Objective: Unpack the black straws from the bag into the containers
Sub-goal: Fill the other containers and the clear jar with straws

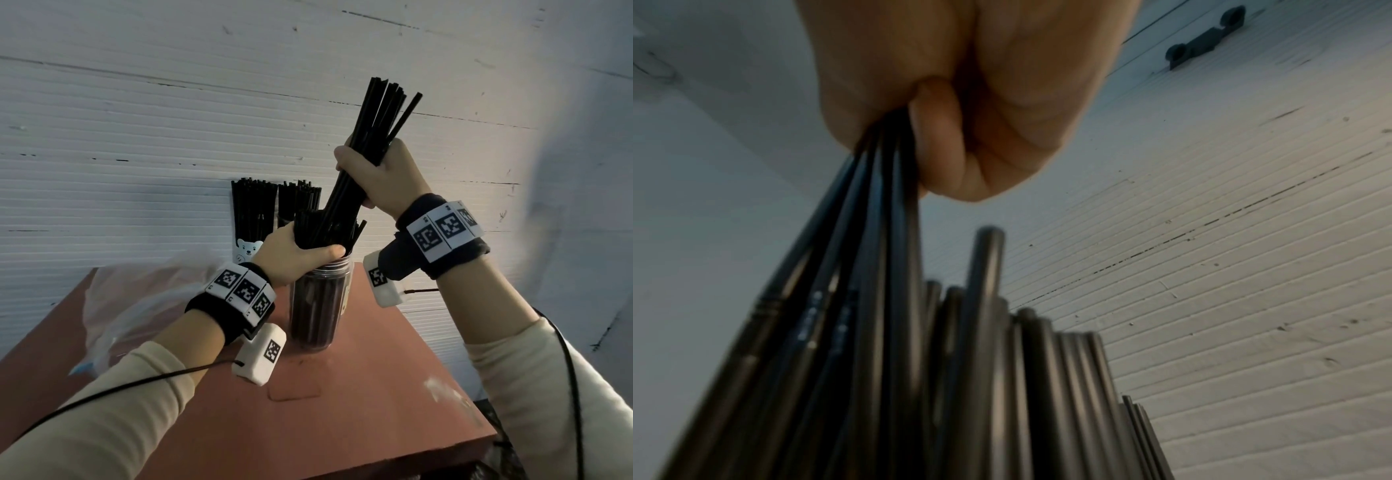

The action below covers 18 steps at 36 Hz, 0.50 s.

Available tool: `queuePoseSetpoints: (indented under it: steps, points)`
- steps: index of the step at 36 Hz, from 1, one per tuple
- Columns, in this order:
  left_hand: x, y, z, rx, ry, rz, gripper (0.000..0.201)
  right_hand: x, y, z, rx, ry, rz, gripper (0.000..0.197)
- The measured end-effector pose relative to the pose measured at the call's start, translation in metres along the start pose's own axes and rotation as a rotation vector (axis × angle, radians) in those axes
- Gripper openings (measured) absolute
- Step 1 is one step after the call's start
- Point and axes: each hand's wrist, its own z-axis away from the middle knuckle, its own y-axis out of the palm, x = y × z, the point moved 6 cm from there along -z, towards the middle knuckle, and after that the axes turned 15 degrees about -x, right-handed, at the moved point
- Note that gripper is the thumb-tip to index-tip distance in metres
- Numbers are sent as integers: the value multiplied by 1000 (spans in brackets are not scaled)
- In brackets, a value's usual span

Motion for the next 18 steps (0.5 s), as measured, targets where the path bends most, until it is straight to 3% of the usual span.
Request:
queuePoseSetpoints:
  steps: [4, 8, 10, 14, 18]
  points:
    - [-2, -1, 6, 24, -35, 37, 71, 0, 0, -1, 12, -7, 14, 38]
    - [-5, -3, 11, 154, -74, 138, 73, -1, -3, -1, 19, -10, 27, 37]
    - [-4, -7, 15, 237, -96, 182, 68, -1, -5, 0, 17, -10, 31, 37]
    - [-8, -14, 17, 312, -99, 188, 39, -1, -5, 1, 18, -14, 36, 36]
    - [-11, -15, 13, 304, -61, 126, 42, -2, -6, 2, 4, 12, 28, 36]
